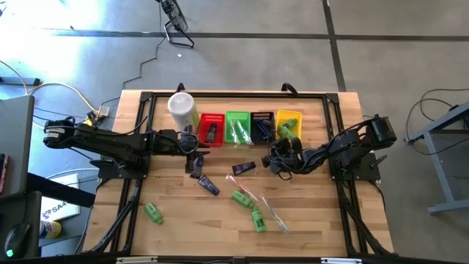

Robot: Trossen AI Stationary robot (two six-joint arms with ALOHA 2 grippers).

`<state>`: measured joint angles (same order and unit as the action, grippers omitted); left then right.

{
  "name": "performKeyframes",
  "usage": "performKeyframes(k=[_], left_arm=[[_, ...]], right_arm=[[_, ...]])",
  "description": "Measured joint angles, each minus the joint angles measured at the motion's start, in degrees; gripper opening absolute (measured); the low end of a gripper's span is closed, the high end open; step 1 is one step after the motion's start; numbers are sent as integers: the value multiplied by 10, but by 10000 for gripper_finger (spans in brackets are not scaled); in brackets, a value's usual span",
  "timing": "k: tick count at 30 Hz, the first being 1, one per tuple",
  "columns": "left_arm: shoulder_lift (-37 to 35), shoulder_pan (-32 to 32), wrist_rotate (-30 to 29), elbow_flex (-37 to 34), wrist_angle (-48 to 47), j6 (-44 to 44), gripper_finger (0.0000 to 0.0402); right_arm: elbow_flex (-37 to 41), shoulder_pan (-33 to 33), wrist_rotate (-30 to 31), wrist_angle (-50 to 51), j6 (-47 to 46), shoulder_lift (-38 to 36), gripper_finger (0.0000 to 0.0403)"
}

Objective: Pick & Place Travel size toiletries
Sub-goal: Adjust the bins

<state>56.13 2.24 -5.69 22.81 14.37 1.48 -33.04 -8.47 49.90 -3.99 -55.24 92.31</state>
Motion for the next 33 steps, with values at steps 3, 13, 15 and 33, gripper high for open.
performKeyframes(k=[3, 13, 15, 33], left_arm=[[0, 0, 2, 0, 0, 0, 88], [0, 0, 2, 0, 0, 0, 88], [0, 0, 2, 0, 0, 0, 88], [0, 0, 1, 0, 0, 0, 88]], right_arm=[[0, 0, -11, 8, -5, 0, 2], [0, -6, -100, 5, 3, -34, 2], [0, -11, -119, 7, 23, -57, 2], [0, 39, -84, 175, 0, -138, 2]])
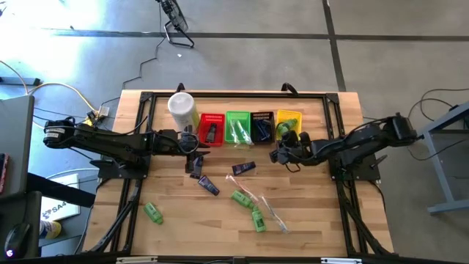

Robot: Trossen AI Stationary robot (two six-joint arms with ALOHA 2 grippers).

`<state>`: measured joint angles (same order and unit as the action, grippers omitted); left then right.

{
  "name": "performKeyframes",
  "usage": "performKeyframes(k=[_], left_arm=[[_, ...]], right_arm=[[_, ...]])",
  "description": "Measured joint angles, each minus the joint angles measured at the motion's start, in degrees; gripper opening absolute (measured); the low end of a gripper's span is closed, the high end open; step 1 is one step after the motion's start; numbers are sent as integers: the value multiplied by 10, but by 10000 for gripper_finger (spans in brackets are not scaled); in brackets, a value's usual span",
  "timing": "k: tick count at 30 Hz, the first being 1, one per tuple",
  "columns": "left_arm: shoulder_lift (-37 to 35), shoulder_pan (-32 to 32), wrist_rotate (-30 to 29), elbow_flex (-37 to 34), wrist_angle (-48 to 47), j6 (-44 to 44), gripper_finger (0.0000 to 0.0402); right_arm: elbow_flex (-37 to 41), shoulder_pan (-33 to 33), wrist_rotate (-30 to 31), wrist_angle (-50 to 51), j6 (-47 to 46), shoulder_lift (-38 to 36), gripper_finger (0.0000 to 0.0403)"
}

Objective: Pick & Place Travel size toiletries
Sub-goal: Adjust the bins

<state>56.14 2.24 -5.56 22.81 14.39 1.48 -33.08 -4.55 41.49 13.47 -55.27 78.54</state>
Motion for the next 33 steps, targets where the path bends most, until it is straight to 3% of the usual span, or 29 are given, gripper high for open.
performKeyframes(k=[7, 33], left_arm=[[0, 0, 0, 0, 0, 0, 88], [0, 0, -2, 0, 0, 0, 88]], right_arm=[[0, 14, -14, -6, 0, 32, 2], [0, 2, -1, -34, 1, 23, 2]])
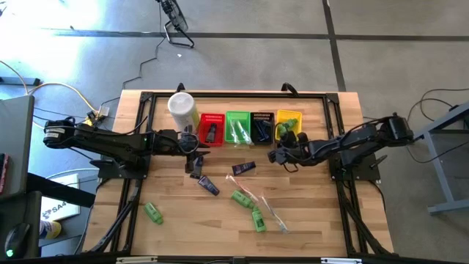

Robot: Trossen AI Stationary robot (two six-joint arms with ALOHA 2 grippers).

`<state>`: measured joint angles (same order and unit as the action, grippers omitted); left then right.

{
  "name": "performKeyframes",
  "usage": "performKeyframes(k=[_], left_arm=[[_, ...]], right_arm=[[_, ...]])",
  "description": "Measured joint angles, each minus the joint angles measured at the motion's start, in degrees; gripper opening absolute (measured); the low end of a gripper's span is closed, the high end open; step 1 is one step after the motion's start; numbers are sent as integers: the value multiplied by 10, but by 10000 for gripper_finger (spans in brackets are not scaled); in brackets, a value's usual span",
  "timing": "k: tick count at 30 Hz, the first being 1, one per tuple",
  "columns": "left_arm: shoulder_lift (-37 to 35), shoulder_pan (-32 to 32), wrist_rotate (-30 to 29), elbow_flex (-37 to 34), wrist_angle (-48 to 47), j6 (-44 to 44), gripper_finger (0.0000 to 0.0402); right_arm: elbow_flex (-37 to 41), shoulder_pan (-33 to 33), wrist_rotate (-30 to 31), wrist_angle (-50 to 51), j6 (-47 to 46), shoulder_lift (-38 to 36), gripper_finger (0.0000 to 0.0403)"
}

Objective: Pick & Place Travel size toiletries
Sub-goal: Adjust the bins, then put the green shampoo into the yellow bin

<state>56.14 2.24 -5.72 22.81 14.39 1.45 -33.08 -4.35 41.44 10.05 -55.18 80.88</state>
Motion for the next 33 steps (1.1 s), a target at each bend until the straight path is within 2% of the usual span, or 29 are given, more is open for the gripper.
performKeyframes(k=[4, 12, 17, 24, 33], left_arm=[[0, 0, 0, 0, 0, 0, 88], [0, 0, 2, 0, 0, 0, 88], [0, 0, 2, 0, 0, 0, 88], [0, 0, 2, 0, 0, 0, 88], [0, 0, 2, 0, 0, 0, 88]], right_arm=[[0, -28, -25, -4, 17, -27, 2], [0, -71, -145, -27, 88, -63, 2], [0, -89, -152, -35, 115, -66, 2], [0, -92, -221, -56, 122, -66, 2], [0, -92, -221, -60, 122, -66, 2]])
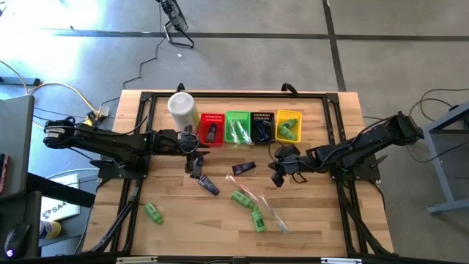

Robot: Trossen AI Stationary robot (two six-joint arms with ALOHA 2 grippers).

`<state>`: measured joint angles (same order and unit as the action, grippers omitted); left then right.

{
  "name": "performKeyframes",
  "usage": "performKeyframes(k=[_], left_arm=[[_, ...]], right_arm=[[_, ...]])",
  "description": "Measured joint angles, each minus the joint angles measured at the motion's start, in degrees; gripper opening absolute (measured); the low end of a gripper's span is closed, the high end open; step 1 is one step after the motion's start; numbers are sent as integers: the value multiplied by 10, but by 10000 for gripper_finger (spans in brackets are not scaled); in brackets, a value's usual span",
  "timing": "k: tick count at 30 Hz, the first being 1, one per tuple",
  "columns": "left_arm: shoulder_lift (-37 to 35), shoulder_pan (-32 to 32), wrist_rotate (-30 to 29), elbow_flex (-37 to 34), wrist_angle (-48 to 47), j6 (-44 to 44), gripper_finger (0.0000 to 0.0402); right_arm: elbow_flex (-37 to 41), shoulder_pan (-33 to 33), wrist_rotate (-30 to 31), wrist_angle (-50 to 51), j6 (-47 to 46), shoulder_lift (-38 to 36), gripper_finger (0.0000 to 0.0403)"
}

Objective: Pick & Place Travel size toiletries
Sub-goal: Put the green shampoo into the yellow bin

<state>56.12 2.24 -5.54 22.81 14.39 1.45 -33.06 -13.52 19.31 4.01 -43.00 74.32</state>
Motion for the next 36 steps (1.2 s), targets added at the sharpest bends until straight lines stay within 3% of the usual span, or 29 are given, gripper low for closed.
performKeyframes(k=[36], left_arm=[[0, 0, -2, 0, 0, 3, 88]], right_arm=[[-18, -2, 80, -41, -9, -17, 2]])
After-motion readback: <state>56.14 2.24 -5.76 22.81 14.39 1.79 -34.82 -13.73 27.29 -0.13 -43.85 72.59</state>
